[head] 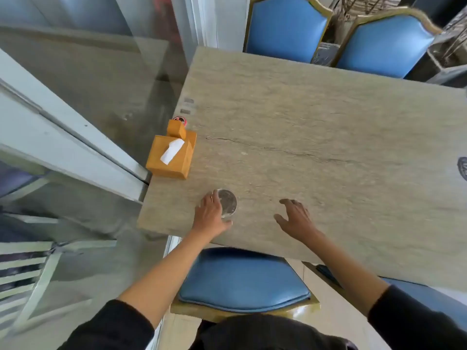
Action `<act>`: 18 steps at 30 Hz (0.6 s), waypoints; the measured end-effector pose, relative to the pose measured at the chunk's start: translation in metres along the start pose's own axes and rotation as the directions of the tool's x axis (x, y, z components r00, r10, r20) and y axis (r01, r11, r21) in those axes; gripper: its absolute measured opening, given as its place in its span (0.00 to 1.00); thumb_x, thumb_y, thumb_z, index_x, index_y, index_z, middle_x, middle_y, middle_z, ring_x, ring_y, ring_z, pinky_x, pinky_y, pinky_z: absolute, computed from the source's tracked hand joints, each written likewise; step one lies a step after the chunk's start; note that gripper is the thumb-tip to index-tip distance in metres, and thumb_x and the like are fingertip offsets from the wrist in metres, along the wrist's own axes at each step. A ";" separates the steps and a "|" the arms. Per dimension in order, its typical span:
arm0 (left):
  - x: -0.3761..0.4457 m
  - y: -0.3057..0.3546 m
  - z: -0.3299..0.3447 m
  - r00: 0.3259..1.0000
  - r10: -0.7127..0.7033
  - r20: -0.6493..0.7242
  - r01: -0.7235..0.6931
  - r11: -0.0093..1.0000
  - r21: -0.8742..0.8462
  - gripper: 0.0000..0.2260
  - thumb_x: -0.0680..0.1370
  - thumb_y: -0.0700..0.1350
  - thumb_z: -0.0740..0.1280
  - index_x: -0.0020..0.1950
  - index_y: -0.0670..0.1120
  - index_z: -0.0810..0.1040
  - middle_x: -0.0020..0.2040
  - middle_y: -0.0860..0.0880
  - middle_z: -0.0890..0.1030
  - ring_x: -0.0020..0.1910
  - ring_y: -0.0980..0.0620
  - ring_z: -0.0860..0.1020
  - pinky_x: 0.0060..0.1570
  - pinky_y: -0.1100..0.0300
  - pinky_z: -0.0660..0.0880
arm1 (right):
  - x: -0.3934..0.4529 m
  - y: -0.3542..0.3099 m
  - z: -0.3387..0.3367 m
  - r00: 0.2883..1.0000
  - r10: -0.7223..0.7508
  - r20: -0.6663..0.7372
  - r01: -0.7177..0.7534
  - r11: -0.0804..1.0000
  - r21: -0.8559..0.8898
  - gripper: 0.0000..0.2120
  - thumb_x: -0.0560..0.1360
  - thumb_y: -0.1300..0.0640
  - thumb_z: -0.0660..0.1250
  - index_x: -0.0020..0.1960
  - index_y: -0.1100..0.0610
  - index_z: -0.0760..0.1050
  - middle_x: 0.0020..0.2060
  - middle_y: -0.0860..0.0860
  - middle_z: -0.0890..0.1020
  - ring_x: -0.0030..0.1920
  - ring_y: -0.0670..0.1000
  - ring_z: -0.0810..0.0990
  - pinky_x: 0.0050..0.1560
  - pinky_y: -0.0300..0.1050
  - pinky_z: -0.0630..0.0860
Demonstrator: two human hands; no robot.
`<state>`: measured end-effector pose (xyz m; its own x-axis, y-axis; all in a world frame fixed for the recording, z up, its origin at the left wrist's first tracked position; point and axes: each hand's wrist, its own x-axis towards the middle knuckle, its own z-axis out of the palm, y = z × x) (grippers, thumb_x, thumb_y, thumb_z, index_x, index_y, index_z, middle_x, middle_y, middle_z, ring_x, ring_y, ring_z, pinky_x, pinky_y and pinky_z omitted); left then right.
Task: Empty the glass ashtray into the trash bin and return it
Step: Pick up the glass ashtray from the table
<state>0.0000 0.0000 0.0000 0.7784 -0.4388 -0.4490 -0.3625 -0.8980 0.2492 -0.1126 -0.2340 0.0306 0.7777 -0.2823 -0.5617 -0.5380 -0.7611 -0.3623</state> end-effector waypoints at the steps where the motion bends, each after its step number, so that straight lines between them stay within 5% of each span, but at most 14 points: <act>1: 0.008 -0.001 0.002 1.000 0.010 0.014 -0.011 1.000 0.017 0.51 0.68 0.63 0.74 0.79 0.39 0.52 0.74 0.38 0.64 0.72 0.38 0.66 0.67 0.43 0.71 | 0.002 0.000 0.002 1.000 0.008 -0.011 -0.008 1.000 0.007 0.27 0.82 0.49 0.65 0.76 0.60 0.66 0.73 0.60 0.72 0.75 0.61 0.68 0.71 0.55 0.65; 18: 0.040 -0.024 0.002 0.986 0.161 0.036 -0.163 0.984 0.064 0.51 0.59 0.59 0.81 0.73 0.41 0.61 0.67 0.40 0.69 0.64 0.41 0.70 0.55 0.49 0.77 | -0.022 -0.026 0.028 0.978 0.199 -0.066 -0.180 0.958 0.222 0.25 0.81 0.50 0.66 0.74 0.59 0.69 0.72 0.59 0.74 0.75 0.59 0.68 0.72 0.56 0.68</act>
<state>0.0385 0.0043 -0.0254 0.6905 -0.5787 -0.4339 -0.5168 -0.8144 0.2639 -0.1245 -0.1919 0.0315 0.6747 -0.4663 -0.5722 -0.7279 -0.5489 -0.4110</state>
